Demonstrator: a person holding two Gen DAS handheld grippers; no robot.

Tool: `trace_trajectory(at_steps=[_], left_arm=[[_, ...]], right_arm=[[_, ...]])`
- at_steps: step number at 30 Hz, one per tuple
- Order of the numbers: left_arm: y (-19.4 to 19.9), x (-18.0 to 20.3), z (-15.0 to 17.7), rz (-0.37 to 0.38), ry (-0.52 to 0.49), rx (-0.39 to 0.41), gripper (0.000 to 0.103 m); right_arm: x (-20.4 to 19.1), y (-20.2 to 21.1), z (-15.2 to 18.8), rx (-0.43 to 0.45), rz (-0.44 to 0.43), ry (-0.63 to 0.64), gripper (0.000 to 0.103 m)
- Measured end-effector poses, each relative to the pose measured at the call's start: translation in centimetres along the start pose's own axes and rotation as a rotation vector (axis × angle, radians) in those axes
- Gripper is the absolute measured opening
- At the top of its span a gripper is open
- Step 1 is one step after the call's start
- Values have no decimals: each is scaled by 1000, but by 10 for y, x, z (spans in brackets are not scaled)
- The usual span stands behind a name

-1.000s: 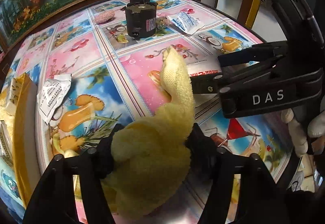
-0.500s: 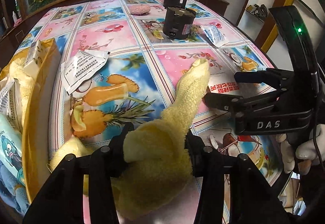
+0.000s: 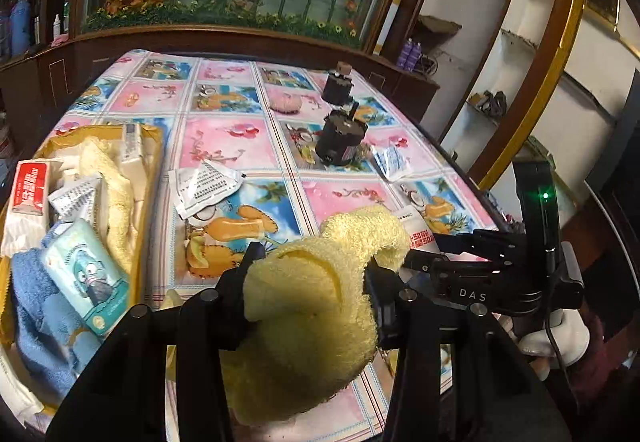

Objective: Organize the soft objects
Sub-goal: 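Carry the yellow towel toward the box with the left tool while the right tool grasps the white red-print bag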

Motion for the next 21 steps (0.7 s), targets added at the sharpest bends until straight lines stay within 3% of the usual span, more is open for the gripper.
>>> trace_trajectory(at_steps=[4,9,14,21], left_arm=[[35,-20,-12,-23,41,65,43],[63,-59,-37,-110,100,137,43],[56,-107,-63,-195,162,139,43],[21,-169,-80,-249,271,96,43]], right_arm=[[-6,30,-7,65,-2,-4,44],[-28,61,-34,148,-44,42,44],[-73,63,-74,175,-152,135,44],[-144,29,-119,157,-262,263,44]])
Point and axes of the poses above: each gripper's, at about its wrist camera, not at the fingertips, and y roughly against the way its jaws point, x to its right, z to its underside, the point moved 1 cm from there along -y, roughly the way its jaws point, and after that the axes turned 11 degrees about y, right-handed, at the moved point
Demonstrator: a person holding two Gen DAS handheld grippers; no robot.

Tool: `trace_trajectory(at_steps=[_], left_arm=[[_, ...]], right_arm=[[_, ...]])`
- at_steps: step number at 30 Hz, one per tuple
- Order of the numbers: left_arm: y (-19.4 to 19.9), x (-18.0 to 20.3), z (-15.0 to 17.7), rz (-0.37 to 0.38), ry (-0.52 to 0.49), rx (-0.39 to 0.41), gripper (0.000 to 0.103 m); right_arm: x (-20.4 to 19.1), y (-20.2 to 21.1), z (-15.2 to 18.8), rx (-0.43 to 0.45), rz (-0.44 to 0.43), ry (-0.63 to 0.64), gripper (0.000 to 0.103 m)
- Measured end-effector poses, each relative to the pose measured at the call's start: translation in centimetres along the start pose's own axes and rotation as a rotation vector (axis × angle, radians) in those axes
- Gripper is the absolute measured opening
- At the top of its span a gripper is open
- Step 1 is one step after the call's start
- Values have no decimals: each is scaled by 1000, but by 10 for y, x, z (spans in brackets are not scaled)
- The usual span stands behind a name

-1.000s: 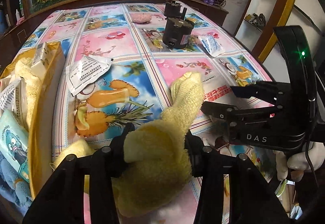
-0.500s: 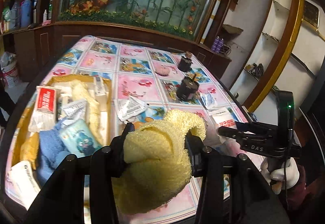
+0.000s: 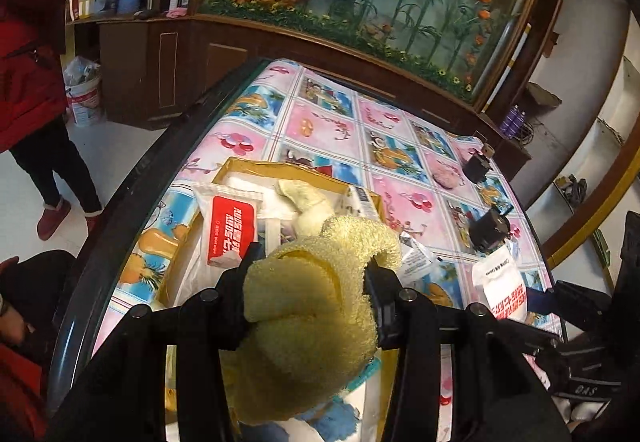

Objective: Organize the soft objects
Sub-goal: 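Carry the yellow towel toward the box with the left tool while the right tool grasps the white red-print bag, then lower the yellow towel and white bag into the box and open both tools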

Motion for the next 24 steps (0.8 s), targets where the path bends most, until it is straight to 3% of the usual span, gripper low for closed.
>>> trace_trajectory(at_steps=[8,13,18,21,24], left_arm=[[-55,-23,-26,-7,82,-94,44],[-71,-27,-33,-9,102,-112,49],[-64,-22,-37,4,100,-89,65],[-47,-20,-40,18,123,-40,74],[-27,-17,-41,26,143,14,74]], right_arm=[[-39,-68,-21,-94,-104,69,44],[-61,-92,-23,-136,-103,125,44],[-49,-115,-30,-165,-64,110,44],[-40,-129,-28,-191,-86,86,44],[-41,-132,-27,-188,-126,88,51]])
Point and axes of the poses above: each gripper's, at about its wrist camera, not at the fingertips, and y roughly against the way its jaws point, x to its right, z to its underside, the point moved 1 cm from there along -y, roughly the way its jaws point, and after that the axes turned 11 degrees about y, right-handed, at the moved point
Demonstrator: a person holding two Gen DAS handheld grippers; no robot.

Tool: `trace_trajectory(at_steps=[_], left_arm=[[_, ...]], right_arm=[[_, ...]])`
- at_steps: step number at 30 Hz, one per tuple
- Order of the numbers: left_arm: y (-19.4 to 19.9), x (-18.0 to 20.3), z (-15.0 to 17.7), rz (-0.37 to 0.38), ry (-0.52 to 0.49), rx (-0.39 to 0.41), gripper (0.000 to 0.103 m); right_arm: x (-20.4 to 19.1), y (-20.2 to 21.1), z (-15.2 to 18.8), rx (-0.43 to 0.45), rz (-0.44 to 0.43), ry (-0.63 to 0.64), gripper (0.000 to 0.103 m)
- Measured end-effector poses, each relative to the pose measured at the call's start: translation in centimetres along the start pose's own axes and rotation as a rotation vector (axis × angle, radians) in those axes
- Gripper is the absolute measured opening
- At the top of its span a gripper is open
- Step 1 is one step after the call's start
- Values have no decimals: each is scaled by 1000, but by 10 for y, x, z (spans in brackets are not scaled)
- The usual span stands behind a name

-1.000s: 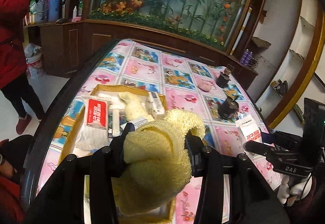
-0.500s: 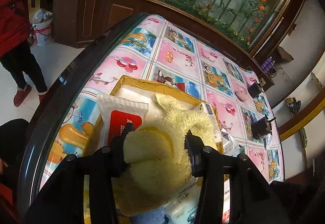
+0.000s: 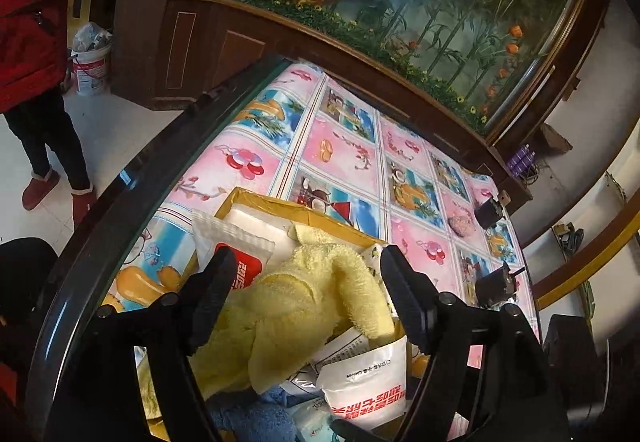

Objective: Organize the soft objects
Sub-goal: 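Lower the yellow towel and white bag into the box and open both tools, then move both tools back over the table toward the white paper packets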

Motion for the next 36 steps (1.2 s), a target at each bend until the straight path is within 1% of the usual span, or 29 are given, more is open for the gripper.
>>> trace_trajectory(at_steps=[2,3,4,6,8,13,18,21,24,28,30,36], left_arm=[[15,7,4,-22,-17,42,74],[22,11,7,-46,-34,65,74],[27,16,10,-78,-56,90,74],[39,26,19,-141,-103,141,76],[48,33,27,-192,-132,177,81],[62,46,49,-264,-193,223,82],[70,59,68,-306,-233,238,82],[75,68,78,-325,-261,249,82],[82,77,86,-330,-286,262,82],[94,90,97,-340,-316,289,82],[99,94,101,-345,-326,304,82],[107,104,109,-337,-331,320,82]], right_arm=[[-2,5,1,26,-7,6,59],[-2,8,1,40,-11,6,65],[-3,13,2,56,-16,3,67],[-3,24,4,92,-27,-4,69],[-3,34,7,118,-25,-10,70],[2,58,21,161,-21,-47,70],[13,87,48,204,0,-106,71],[27,107,67,230,23,-153,72],[46,131,90,257,53,-213,72],[79,170,117,290,118,-287,72],[98,196,129,310,165,-322,73],[153,297,157,380,394,-396,73]])
Point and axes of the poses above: each gripper's, at about its wrist camera, not at the fingertips, and y roughly against the way its jaws point, x to its right, z to its underside, the point moved 1 cm from there along -y, roughly the way its jaws point, and after that the axes turned 11 degrees about y, right-handed, at the moved point
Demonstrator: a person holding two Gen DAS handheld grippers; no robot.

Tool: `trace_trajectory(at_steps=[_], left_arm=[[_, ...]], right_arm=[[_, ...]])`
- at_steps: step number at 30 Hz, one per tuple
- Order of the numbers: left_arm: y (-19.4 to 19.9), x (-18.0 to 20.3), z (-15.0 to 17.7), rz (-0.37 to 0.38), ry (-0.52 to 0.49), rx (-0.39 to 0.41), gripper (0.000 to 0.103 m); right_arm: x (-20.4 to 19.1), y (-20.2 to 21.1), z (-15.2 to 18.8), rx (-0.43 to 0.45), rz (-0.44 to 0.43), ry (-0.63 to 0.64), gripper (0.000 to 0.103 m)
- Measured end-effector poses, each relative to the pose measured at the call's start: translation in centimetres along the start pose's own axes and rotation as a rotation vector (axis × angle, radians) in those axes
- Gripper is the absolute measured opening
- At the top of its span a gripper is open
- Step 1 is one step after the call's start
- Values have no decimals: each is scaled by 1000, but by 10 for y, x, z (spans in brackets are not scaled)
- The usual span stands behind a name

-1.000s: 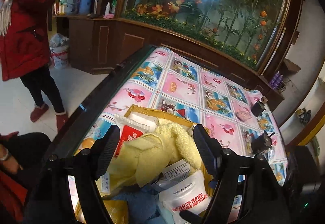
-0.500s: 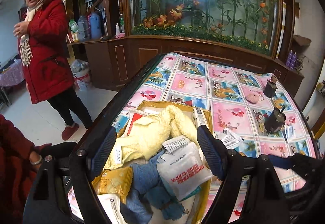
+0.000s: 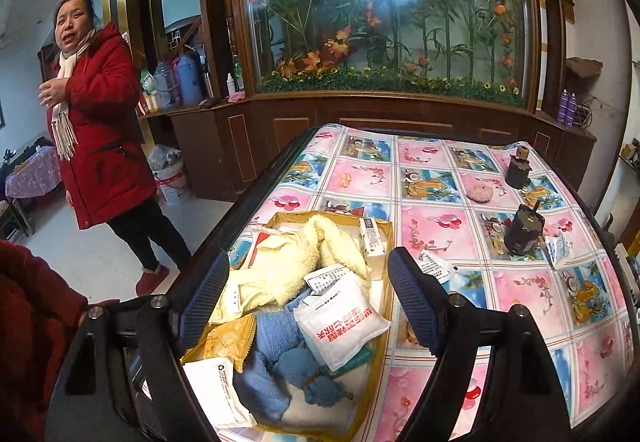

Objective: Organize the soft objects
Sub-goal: 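Move both tools back over the table toward the white paper packets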

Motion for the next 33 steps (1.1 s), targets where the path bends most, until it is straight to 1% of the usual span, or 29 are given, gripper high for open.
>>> trace_trajectory(at_steps=[3,8,10,12,14,17,21,23,26,28,30,33], left_arm=[[2,6,1,2,-4,2,82],[0,17,-1,8,-17,-4,82],[-1,20,0,11,-19,-8,82],[-4,23,-1,15,-16,-14,82],[-7,26,0,17,-16,-22,82],[-14,30,1,17,-24,-39,82],[-26,34,4,27,-33,-75,82],[-36,29,5,56,-9,-117,82],[-55,18,4,81,50,-182,82],[-66,16,4,102,70,-216,82],[-73,25,4,148,52,-245,82],[-84,59,6,212,-39,-283,82]], right_arm=[[37,31,-19,38,104,-7,76],[92,67,-48,59,198,-61,76],[107,75,-61,57,236,-62,76],[119,79,-71,42,265,-53,82],[125,80,-74,32,289,-43,83],[123,68,-66,9,268,-29,83],[118,36,-41,-50,207,-32,83],[114,17,-28,-83,185,-32,83],[107,-14,-5,-131,156,-43,83],[103,-34,12,-165,113,-72,83],[100,-50,28,-192,86,-86,83],[92,-68,49,-223,58,-96,83]])
Point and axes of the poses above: each gripper's, at about its wrist camera, not at the fingertips, and y roughly against the way its jaws point, x to its right, z to its underside, the point moved 1 cm from there along -y, roughly the way its jaws point, and after that the axes turned 11 degrees about y, right-handed, at the moved point
